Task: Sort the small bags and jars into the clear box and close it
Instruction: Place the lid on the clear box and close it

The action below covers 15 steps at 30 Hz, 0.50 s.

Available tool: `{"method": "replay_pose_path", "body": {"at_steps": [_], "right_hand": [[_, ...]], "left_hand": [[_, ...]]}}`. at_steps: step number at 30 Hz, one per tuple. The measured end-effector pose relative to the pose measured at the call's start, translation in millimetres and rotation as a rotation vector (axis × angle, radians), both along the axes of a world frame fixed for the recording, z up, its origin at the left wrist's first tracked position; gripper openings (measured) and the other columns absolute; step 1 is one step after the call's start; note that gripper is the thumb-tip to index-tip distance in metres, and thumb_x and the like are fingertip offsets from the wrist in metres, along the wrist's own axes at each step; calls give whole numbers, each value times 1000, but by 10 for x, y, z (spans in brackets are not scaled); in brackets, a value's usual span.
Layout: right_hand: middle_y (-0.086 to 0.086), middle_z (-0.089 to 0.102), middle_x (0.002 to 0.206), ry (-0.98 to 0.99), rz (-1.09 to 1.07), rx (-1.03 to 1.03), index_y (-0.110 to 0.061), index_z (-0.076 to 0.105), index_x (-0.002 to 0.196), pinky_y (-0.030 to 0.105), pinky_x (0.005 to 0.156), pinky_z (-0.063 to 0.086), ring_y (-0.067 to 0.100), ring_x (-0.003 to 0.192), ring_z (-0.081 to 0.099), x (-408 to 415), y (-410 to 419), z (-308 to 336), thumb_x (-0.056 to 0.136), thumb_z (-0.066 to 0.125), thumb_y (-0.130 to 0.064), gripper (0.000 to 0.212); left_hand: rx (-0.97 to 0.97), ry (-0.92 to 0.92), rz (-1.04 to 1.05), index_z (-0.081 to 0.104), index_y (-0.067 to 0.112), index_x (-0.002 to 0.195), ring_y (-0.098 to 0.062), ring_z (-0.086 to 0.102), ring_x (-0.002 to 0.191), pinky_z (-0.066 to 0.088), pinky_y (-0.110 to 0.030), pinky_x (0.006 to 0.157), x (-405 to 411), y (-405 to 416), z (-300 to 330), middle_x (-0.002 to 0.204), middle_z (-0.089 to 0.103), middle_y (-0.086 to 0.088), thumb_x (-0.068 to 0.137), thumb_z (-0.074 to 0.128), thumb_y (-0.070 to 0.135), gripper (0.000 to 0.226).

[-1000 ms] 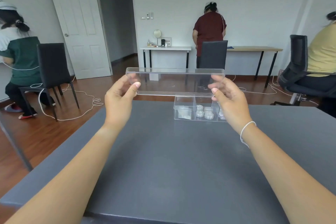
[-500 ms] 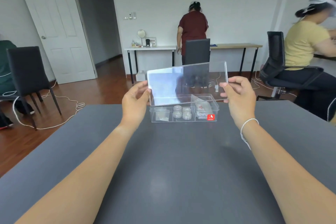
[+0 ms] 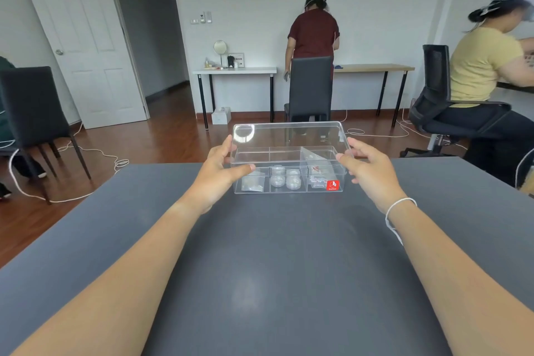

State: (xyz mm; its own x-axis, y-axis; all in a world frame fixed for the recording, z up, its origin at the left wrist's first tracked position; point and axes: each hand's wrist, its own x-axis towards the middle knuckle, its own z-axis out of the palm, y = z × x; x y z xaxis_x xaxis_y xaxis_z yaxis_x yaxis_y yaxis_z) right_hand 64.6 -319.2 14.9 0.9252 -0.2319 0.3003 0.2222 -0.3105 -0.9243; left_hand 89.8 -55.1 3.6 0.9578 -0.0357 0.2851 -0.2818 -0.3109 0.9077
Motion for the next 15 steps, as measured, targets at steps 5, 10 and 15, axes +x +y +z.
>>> {"method": "replay_pose_path", "body": {"at_steps": [5,10,15], "right_hand": [[-5,53,111,41,18,-53,-25,42,134,52,103,41,28,115,51,-9,-10,-24,86,59,-28,51],[1,50,134,65,12,-47,-27,41,134,53,104,40,29,124,45,8,-34,-65,86,57,-35,52],[1,44,142,85,18,-45,-26,41,134,51,104,40,28,127,43,22,-40,-127,86,56,-36,51]], "left_hand": [[42,19,7,23,27,143,-10,37,127,28,-30,106,36,29,-39,142,37,5,78,69,28,80],[33,18,8,26,23,143,-6,37,121,30,-26,101,46,21,-75,146,35,5,78,68,32,78],[40,29,29,29,22,141,-4,38,116,32,-24,97,41,13,-93,130,34,16,78,68,33,75]]}}
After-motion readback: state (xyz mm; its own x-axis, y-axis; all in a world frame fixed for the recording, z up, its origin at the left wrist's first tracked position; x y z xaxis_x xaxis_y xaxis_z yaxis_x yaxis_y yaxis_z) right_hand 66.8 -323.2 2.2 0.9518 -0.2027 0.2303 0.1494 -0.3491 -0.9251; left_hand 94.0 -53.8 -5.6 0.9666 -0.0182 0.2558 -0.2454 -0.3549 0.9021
